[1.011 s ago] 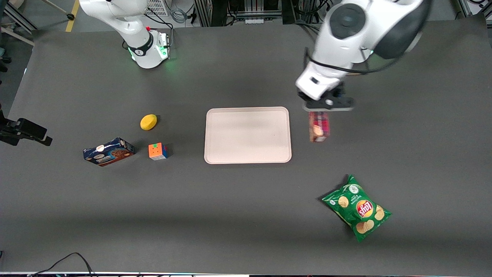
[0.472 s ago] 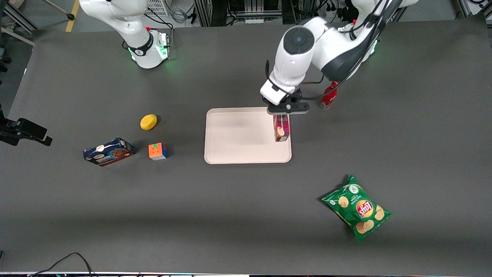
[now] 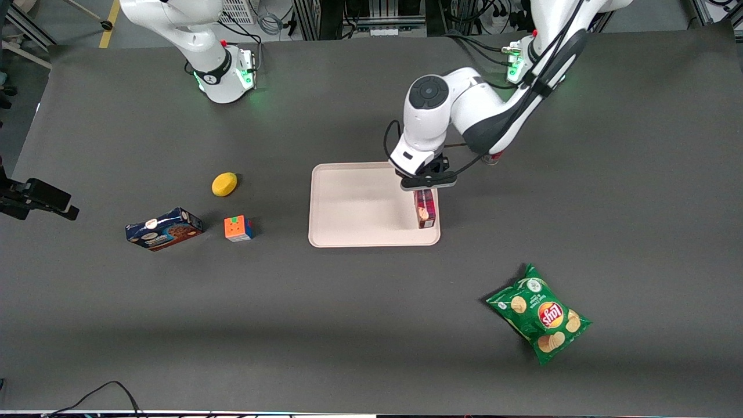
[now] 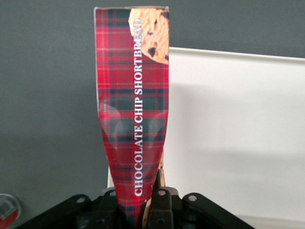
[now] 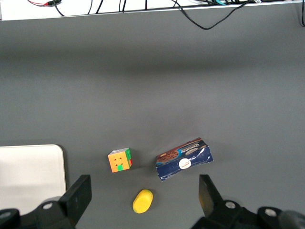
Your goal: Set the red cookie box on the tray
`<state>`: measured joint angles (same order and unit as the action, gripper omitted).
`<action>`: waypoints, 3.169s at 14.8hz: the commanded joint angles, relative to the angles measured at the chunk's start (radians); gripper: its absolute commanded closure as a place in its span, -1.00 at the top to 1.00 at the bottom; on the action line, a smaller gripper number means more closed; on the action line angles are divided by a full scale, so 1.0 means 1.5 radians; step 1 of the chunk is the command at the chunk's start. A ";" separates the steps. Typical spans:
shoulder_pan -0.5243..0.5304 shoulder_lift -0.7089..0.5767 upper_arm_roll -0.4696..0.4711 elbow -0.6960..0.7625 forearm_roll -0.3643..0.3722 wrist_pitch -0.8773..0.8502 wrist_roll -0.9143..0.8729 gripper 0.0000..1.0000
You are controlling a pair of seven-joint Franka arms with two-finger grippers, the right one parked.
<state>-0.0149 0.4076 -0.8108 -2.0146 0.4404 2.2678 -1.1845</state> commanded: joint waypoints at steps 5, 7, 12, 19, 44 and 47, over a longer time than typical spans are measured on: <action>-0.028 0.074 0.001 0.008 0.124 0.027 -0.088 -1.00; -0.028 0.087 0.003 0.010 0.162 0.044 -0.100 -1.00; -0.028 0.124 0.009 0.010 0.241 0.064 -0.101 -1.00; -0.027 0.156 0.020 0.014 0.285 0.076 -0.140 -0.82; 0.009 0.029 -0.032 0.407 0.064 -0.507 0.374 1.00; 0.041 -0.014 0.017 0.489 0.016 -0.609 0.556 1.00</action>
<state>0.0158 0.4321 -0.8592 -1.3917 0.5430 1.4755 -0.5841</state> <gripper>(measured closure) 0.000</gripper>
